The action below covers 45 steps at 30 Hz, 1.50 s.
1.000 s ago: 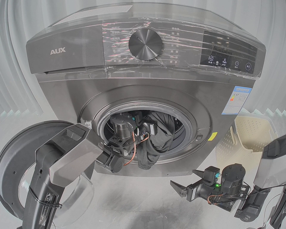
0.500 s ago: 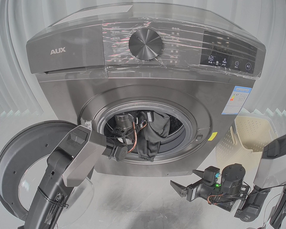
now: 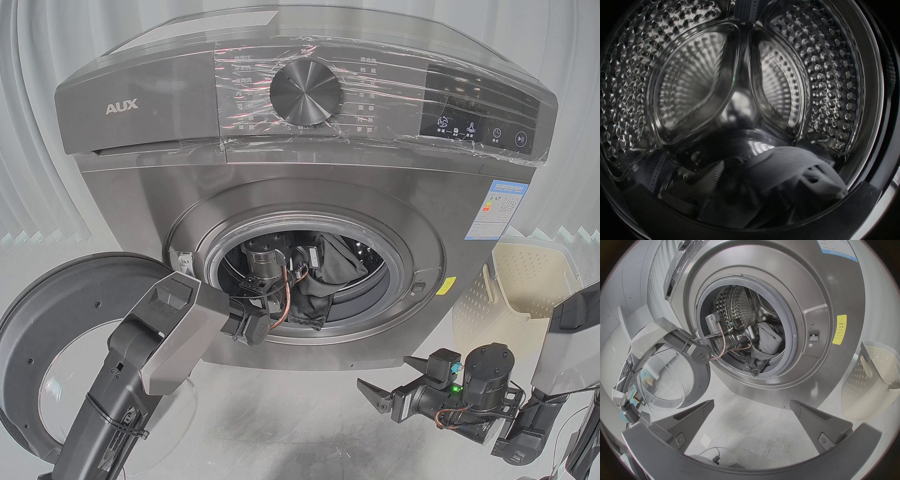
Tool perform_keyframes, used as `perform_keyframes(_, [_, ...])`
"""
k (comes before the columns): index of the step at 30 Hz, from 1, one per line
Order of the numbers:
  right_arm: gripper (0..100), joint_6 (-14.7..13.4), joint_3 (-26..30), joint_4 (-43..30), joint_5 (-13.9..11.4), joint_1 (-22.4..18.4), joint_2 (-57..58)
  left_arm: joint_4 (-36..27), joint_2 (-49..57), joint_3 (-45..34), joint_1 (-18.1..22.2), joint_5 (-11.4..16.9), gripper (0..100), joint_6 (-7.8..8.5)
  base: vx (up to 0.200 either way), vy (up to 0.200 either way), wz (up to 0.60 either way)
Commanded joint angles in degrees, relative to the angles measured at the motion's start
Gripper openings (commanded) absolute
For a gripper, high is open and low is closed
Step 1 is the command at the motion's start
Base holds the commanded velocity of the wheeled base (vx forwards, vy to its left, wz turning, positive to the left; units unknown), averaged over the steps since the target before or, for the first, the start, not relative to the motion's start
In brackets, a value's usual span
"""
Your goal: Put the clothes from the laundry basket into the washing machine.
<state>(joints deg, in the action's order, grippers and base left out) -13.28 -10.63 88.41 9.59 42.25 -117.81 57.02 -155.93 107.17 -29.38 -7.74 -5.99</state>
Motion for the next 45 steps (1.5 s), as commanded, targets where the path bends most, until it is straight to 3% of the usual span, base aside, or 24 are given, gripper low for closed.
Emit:
perform_keyframes(1, [100,0.0,0.0,0.01,-0.01,0.02,-0.14,-1.12,7.04,-13.04,-1.73,0.71,100,0.01,0.0,0.0,0.0])
perform_keyframes(6, [100,0.0,0.0,0.01,-0.01,0.11,-0.14,-1.64,10.65,-21.65,-3.14,4.31,100,0.45,0.0,0.0,0.0])
perform_keyframes(12, [100,0.0,0.0,0.01,-0.01,0.2,-0.14,-1.73,9.59,-22.18,-3.4,4.58,100,0.8,0.0,0.0,0.0])
perform_keyframes(16, [100,0.0,0.0,0.01,-0.01,0.2,-0.14,-1.56,6.52,-21.12,-3.32,4.58,100,2.38,0.0,0.0,0.0])
perform_keyframes(25, [100,0.0,0.0,0.1,-0.01,1.08,-0.32,-2.0,0.1,-12.95,-2.17,4.49,100,3.35,0.0,0.0,0.0])
perform_keyframes(26, [100,0.0,0.0,0.1,-0.01,1.08,-0.4,-2.26,-0.34,-12.07,-1.73,4.4,0,3.52,0.0,0.0,0.0])
perform_keyframes(35, [100,0.0,0.0,0.1,-0.01,1.17,-0.75,-2.08,-0.95,-9.87,-1.38,4.05,0,3.88,0.0,0.0,0.0])
perform_keyframes(42, [100,0.0,0.0,0.1,0.07,1.52,-0.75,-2.44,-2.62,7.09,0.73,-0.78,0,3.35,0.0,0.0,0.0])
perform_keyframes(45, [100,0.0,0.0,0.1,0.07,1.52,-0.75,-3.4,-2.71,7.42,1.87,-1.4,0,3.44,0.0,0.0,0.0])
